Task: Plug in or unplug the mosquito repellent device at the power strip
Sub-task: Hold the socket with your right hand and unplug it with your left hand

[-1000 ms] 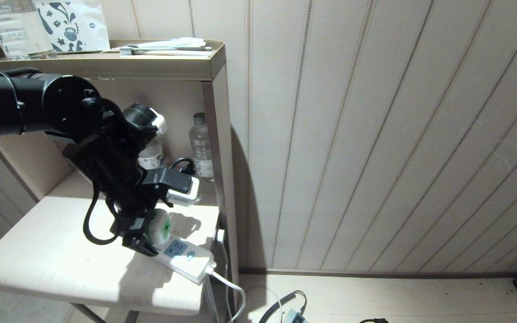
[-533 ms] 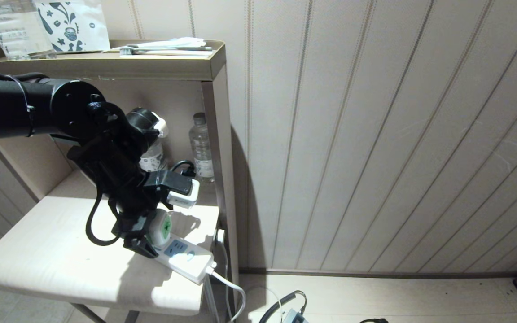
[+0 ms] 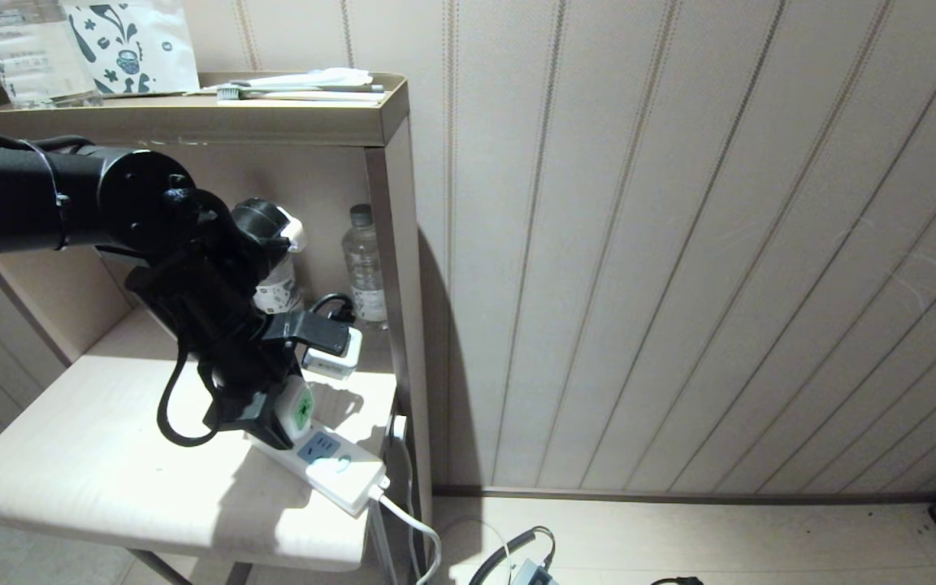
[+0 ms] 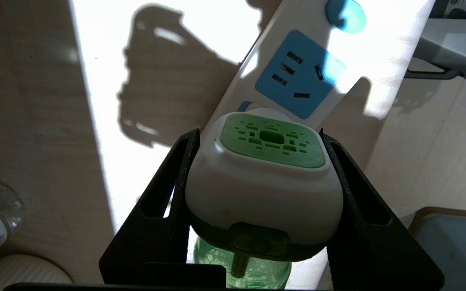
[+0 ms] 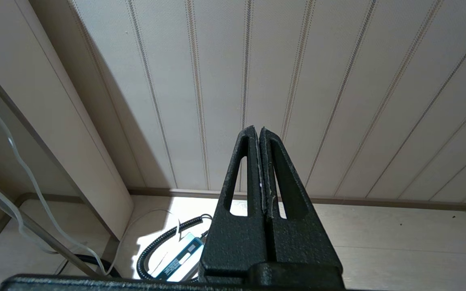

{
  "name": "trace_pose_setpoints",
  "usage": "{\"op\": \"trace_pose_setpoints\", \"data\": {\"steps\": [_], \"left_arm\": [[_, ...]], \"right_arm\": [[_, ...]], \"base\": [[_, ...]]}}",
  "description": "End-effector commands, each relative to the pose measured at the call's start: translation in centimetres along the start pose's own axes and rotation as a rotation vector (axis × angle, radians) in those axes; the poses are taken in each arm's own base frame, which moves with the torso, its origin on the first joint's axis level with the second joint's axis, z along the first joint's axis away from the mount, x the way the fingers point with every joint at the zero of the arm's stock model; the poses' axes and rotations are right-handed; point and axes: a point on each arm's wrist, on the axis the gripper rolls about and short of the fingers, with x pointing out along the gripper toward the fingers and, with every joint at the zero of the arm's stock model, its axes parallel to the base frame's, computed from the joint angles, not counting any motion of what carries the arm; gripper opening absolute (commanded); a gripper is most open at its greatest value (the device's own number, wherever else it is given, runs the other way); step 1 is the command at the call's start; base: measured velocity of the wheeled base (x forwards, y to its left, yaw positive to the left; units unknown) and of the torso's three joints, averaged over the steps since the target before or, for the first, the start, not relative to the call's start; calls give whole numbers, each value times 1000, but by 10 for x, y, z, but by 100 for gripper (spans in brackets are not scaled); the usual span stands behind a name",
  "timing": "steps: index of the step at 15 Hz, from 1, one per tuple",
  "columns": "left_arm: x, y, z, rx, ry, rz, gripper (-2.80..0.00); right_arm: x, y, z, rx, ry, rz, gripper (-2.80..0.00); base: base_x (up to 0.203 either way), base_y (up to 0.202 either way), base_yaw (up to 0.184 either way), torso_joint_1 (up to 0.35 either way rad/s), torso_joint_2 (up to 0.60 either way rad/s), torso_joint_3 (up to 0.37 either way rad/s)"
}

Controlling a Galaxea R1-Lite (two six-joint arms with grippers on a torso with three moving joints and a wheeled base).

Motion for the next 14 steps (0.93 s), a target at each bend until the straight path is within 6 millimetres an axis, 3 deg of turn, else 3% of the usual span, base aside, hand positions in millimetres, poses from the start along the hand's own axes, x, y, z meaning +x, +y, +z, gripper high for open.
{"op": "trace_pose_setpoints", "data": {"steps": [1, 14], "left_arm": [[0, -3, -1, 5, 6, -12, -280], [-18, -16, -2, 10, -12, 45, -280]], "right_arm": [[0, 0, 0, -1, 1, 0, -280], [0, 0, 0, 0, 1, 0, -280]], "base": [[0, 0, 0, 0, 0, 0], [0, 0, 0, 0, 0, 0]]}}
